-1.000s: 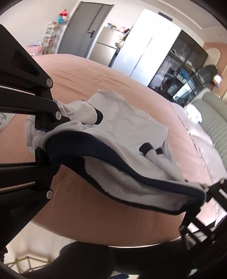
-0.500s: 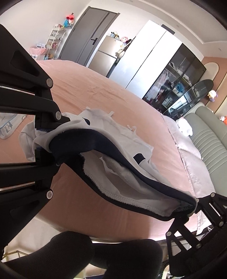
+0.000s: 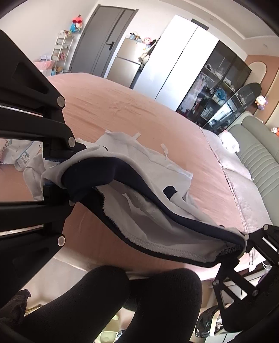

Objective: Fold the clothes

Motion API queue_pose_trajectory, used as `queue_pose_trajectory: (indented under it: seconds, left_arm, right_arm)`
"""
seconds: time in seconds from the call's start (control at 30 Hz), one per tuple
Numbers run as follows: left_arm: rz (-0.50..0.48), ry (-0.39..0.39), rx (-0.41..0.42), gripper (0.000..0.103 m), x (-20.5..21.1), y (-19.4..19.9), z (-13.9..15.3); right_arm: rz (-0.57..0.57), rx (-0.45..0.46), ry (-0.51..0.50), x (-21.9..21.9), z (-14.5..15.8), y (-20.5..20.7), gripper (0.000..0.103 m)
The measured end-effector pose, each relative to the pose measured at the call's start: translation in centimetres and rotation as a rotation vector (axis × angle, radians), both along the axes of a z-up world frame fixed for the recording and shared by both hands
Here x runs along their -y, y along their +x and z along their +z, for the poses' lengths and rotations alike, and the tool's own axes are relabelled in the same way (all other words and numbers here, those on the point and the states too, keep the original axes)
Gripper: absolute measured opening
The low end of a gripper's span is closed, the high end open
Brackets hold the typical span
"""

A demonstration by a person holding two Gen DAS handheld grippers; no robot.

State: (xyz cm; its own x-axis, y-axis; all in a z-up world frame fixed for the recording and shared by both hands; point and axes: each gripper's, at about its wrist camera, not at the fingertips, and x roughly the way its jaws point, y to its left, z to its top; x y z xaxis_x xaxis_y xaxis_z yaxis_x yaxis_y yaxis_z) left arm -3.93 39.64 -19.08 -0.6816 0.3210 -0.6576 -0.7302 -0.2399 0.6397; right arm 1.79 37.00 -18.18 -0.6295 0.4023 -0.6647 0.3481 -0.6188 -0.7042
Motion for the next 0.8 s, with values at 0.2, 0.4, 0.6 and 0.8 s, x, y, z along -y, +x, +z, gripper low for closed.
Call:
queue_pose_trajectory:
  seconds: [0.2,0.4,0.6,0.8]
  left_arm:
    - [0.016,0.014,0.039,0.012,-0.3,-0.9,0.3]
    - [0.046,0.068,0.051,0.012,-1.6,-4.0,0.7]
    - [0.059,0.18,0.148,0.012,-2.7,-8.2,1.4]
    - [0.071,0.242,0.253,0.012,-4.9,-14.0,1.3]
  right_arm:
    - [-0.013,0.003,-0.028,-0.2,0.5,-1.3,0.009]
    - [-0.043,-0.03,-0.05,-2.6,1.0,-4.5,0.009]
    - [-0.095,-0.05,-0.098,-4.2,1.1,-8.1,0.009]
    - [-0.114,-0.045,-0.119,-7.0,0.3,-12.6,0.009]
